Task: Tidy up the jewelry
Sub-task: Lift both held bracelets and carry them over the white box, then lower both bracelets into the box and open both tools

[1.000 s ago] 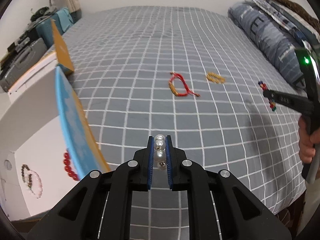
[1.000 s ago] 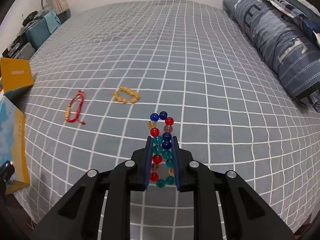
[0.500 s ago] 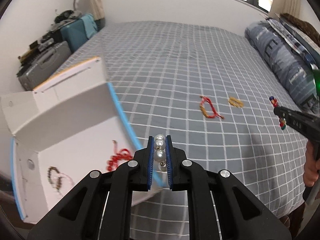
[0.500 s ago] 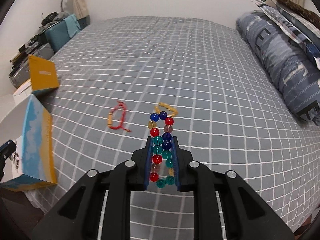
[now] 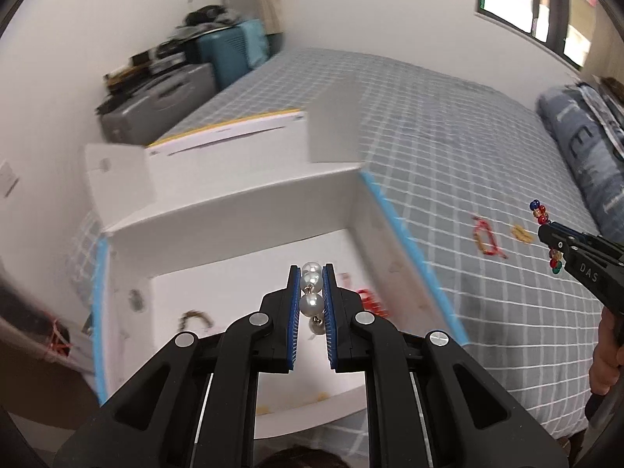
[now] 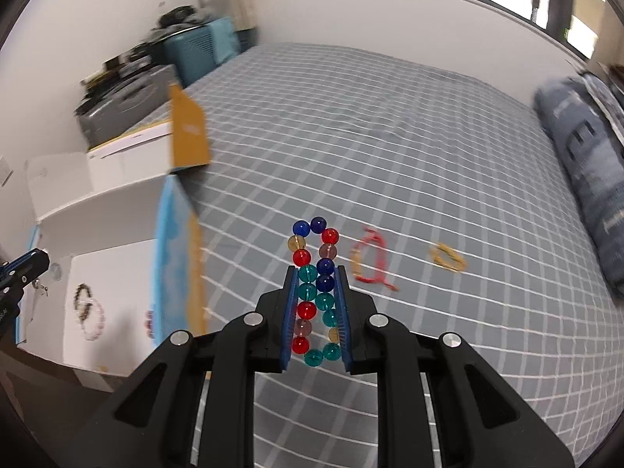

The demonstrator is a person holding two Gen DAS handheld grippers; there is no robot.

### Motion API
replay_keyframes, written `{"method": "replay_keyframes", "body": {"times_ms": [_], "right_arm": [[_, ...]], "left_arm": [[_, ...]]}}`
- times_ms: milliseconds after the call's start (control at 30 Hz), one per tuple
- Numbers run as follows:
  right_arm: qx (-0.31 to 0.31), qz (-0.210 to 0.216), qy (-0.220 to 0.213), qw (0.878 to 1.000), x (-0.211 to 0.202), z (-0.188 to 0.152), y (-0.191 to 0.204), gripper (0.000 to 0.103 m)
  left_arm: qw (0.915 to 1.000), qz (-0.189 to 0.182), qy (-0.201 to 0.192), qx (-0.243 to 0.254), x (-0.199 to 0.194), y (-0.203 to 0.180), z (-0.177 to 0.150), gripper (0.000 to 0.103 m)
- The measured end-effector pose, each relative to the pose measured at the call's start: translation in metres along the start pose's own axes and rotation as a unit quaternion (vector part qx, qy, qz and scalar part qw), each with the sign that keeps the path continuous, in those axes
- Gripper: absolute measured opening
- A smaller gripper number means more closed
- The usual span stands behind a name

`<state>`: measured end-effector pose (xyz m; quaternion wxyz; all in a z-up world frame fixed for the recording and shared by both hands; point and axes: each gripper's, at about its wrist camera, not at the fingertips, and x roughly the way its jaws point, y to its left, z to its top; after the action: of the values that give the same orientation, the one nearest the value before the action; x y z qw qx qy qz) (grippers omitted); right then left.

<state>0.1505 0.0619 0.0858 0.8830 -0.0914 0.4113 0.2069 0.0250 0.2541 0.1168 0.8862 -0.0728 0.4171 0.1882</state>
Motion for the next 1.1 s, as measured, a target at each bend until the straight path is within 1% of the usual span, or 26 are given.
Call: {"method": "replay_keyframes", "body": {"times_ms": [133,233,400,500,700,933,1100], "right_arm": [[-0.027,0.026,0.000,0.999,0.008,0.007,0.045,0.017],[-0.041,0.041,0.002,0.998,0.013,0.009,0.073,0.017],[-0.069,0.062,0.009,0.996,0.021,0.007,0.116,0.017],[-0.081,0.073,0.019,0.994,0.031,0.004,0.144,0.017],[-0.088,0.081,0.045,0.992,0.048,-0.003,0.176,0.017],[-0.095,0.078,0.074,0.990,0.065,-0.017,0.192,0.017],[-0.093,0.078,0.083,0.989,0.072,-0.024,0.198,0.017]], "left_arm": [[0.9992,0.027,0.008,-0.029,-0.001,0.043,-0.010,0.011],[0.9977,0.039,0.014,-0.053,0.001,0.070,-0.017,0.011],[0.9952,0.049,0.025,-0.081,0.004,0.100,-0.032,0.011],[0.9938,0.053,0.030,-0.093,0.007,0.108,-0.038,0.011],[0.9911,0.058,0.048,-0.109,0.024,0.125,-0.048,0.011],[0.9890,0.054,0.072,-0.117,0.050,0.135,-0.058,0.011],[0.9886,0.050,0.081,-0.117,0.059,0.136,-0.061,0.011]]}}
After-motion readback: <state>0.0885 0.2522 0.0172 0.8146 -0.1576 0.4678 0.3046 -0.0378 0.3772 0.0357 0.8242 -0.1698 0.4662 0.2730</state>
